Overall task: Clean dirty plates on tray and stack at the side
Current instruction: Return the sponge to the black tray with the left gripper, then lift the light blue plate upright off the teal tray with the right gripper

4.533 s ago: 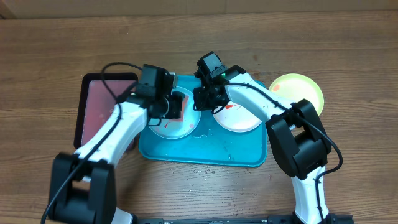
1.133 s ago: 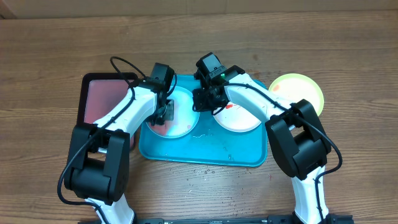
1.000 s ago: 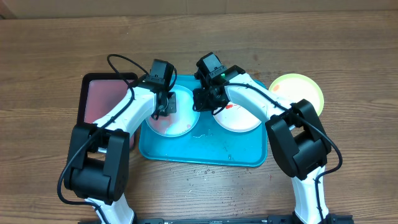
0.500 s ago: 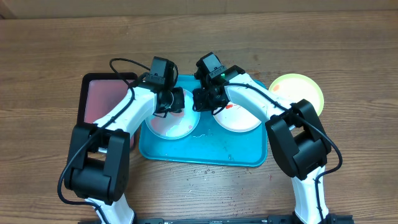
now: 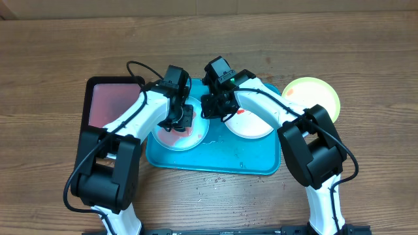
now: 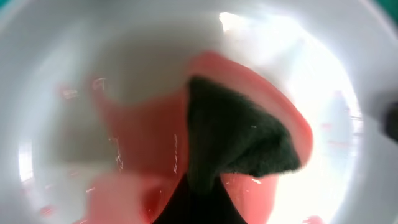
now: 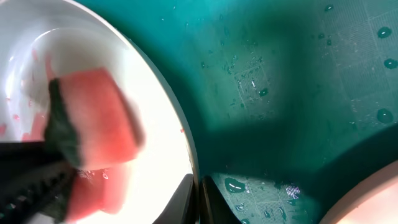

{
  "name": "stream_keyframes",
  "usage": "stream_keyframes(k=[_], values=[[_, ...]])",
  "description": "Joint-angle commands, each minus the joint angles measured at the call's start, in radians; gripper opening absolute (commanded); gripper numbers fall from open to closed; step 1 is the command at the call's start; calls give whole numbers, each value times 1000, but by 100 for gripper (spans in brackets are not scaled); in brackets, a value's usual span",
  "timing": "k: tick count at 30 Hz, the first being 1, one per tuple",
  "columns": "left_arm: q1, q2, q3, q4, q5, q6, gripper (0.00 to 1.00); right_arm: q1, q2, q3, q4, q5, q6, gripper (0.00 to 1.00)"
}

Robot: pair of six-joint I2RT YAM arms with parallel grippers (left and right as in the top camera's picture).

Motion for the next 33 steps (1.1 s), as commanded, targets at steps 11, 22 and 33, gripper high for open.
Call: stream_keyframes(k=[11, 22, 33], values=[[199, -296, -15, -26, -105, -24, 4, -8, 7, 5, -26, -26, 1, 21], [389, -219, -15, -35, 25, 229, 4, -1, 7, 5, -82, -96, 0, 9], [410, -66, -15, 35, 5, 270, 4, -2, -10, 55, -84, 44, -7, 4]])
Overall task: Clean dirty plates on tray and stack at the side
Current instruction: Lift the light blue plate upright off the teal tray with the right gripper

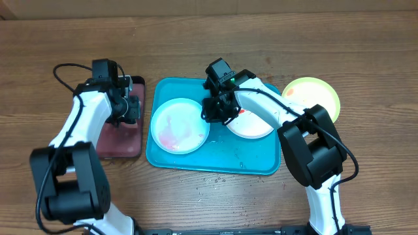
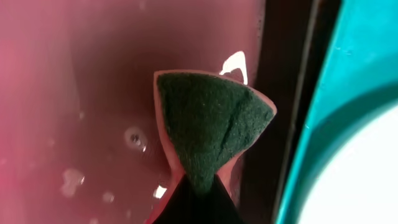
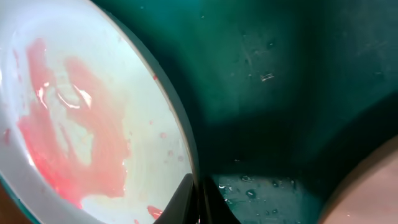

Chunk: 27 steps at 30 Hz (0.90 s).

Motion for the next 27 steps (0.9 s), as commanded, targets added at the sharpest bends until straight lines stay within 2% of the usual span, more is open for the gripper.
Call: stream_keyframes(k=[1, 2, 3, 5, 6, 8, 16, 27], values=[[8, 27, 2, 31, 9, 39, 5, -1, -18, 65, -16, 106, -9, 4], [8, 28, 2, 40, -3, 40, 9, -1, -27, 80, -26, 132, -13, 4], [8, 28, 2, 47, -15, 40, 18, -1, -40, 101, -40, 169, -24, 4], [8, 28, 2, 56, -41, 39, 49, -1, -62, 138, -61, 227, -45, 4], [8, 28, 2, 57, -43, 40, 61, -1, -74, 161, -77, 261, -58, 4], [8, 29, 2, 56, -41, 38, 70, -1, -93, 200, -103, 332, -62, 4], [8, 31, 2, 105, -38, -29, 76, 35, -159, 250, -133, 615, -92, 4], [8, 31, 2, 197, -37, -35, 71, 193, -198, 250, -120, 1061, -91, 4]])
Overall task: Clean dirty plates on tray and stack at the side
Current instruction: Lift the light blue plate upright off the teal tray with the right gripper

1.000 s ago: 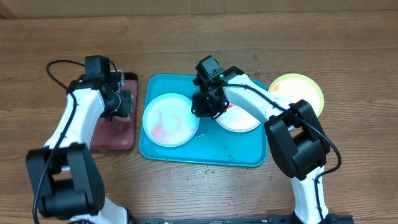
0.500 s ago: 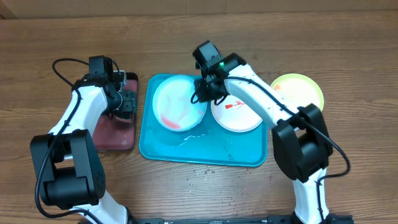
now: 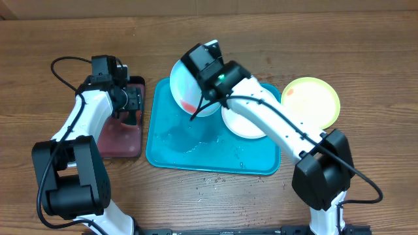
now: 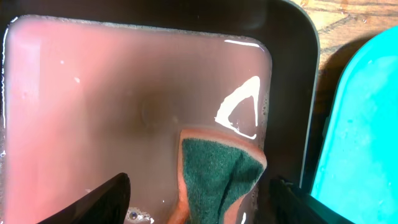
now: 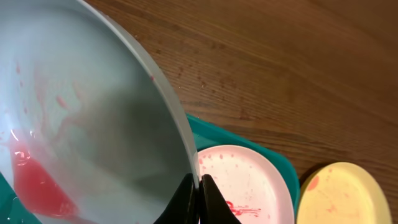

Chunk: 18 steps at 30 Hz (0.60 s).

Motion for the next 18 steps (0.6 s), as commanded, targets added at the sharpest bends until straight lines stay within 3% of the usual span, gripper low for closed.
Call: stream_keyframes(k=[1, 18], values=[[6, 8, 2, 15, -10, -17, 70, 54, -52, 28, 15, 252, -3, 4], [5, 8, 1, 29, 18, -16, 68, 177, -52, 28, 92, 641, 1, 4]])
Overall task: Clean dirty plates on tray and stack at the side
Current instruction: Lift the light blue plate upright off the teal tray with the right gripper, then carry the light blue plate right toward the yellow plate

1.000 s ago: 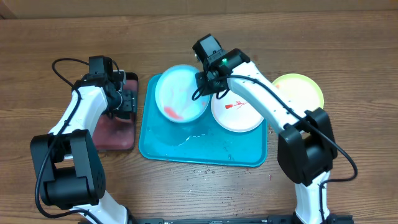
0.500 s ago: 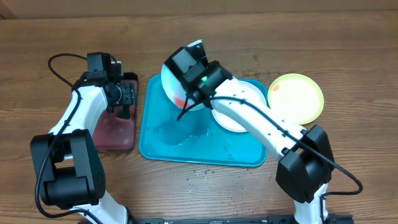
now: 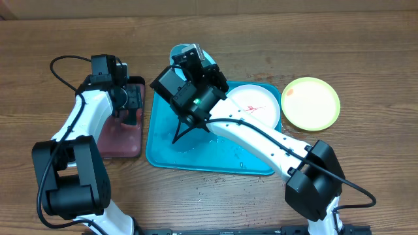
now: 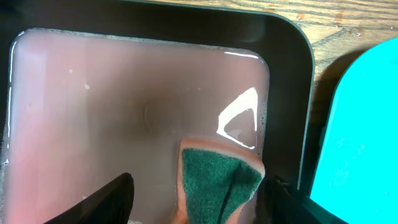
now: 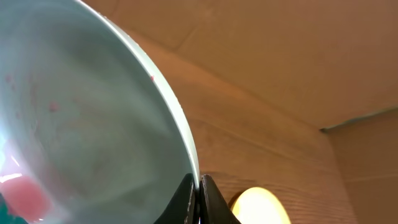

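Observation:
My right gripper is shut on the rim of a pale white-blue plate, held high and tipped steeply on edge over the far left of the teal tray. In the right wrist view, pink liquid lies at the low side of the plate and the fingertips pinch its edge. A white plate with red specks lies on the tray. My left gripper stands open over the green-and-orange sponge, which lies in the pink water of the dark tub.
A yellow-green plate lies on the wooden table right of the tray. The tub stands just left of the tray. Water is pooled on the tray floor. A cardboard wall stands behind the table.
My right gripper has raised the plate higher and tipped it more steeply, a little farther left. My left gripper remains open over the sponge in the tub.
First my left gripper held the sponge on the plate lying on the tray, with my right gripper pinching its rim. Then the sponge was over the tub and the plate showed pink smears. After that the sponge lay released in the water and the plate was lifted, now steeply tilted.

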{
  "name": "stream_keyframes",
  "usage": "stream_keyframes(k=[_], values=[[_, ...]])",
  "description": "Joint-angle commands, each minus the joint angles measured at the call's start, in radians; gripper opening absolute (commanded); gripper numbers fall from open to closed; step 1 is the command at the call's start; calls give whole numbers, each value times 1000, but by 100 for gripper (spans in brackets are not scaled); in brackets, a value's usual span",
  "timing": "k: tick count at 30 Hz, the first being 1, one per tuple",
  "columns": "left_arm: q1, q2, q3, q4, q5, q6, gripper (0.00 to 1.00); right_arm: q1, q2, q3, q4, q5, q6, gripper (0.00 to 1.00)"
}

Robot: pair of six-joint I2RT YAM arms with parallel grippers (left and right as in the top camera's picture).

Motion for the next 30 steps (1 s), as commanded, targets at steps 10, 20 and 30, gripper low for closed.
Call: stream_keyframes(k=[10, 20, 30], values=[[5, 39, -6, 4, 25, 32, 71, 15, -51, 29, 24, 136, 5, 4], [6, 121, -6, 30, 10, 31, 20, 15, -51, 28, 23, 120, 5, 4], [8, 73, 55, -5, -68, 20, 4, 15, -51, 28, 23, 117, 5, 4]])
